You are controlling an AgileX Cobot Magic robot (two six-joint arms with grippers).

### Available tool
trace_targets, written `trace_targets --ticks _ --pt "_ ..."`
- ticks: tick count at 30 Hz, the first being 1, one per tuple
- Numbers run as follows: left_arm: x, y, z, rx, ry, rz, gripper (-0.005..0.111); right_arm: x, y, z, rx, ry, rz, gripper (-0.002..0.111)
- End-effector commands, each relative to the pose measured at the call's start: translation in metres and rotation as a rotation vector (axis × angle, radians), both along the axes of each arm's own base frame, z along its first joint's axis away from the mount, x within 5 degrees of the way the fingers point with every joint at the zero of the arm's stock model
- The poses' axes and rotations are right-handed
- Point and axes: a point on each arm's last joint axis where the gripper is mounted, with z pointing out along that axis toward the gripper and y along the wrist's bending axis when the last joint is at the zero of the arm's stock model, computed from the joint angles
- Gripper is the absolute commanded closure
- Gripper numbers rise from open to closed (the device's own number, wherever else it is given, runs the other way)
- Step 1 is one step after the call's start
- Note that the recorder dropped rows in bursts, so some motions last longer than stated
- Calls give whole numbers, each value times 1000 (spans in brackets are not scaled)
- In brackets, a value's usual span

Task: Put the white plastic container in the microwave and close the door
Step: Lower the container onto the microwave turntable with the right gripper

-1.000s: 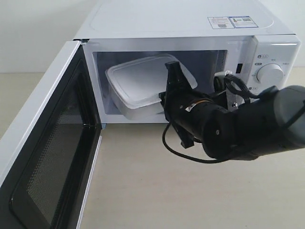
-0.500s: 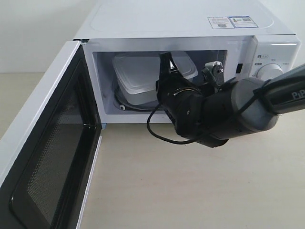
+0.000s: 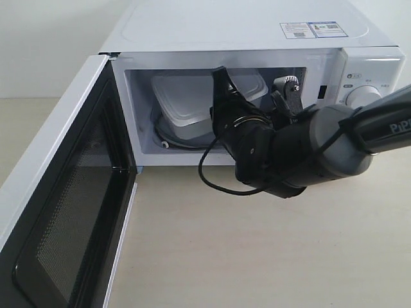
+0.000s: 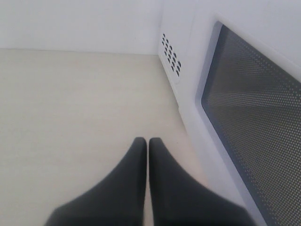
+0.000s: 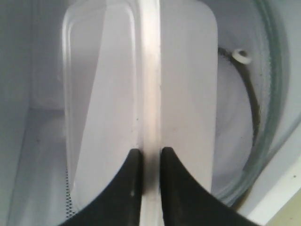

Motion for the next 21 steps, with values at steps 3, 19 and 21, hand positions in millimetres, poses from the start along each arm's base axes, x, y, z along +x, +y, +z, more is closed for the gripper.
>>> trace_targets --ticks 3,19,21 --pt "0 0 0 -2 -12 4 103 1 2 0 -8 0 13 108" --pt "0 0 0 -2 -12 4 103 1 2 0 85 12 -15 108" --pt "0 0 0 -2 -12 4 103 1 2 0 81 8 -7 108"
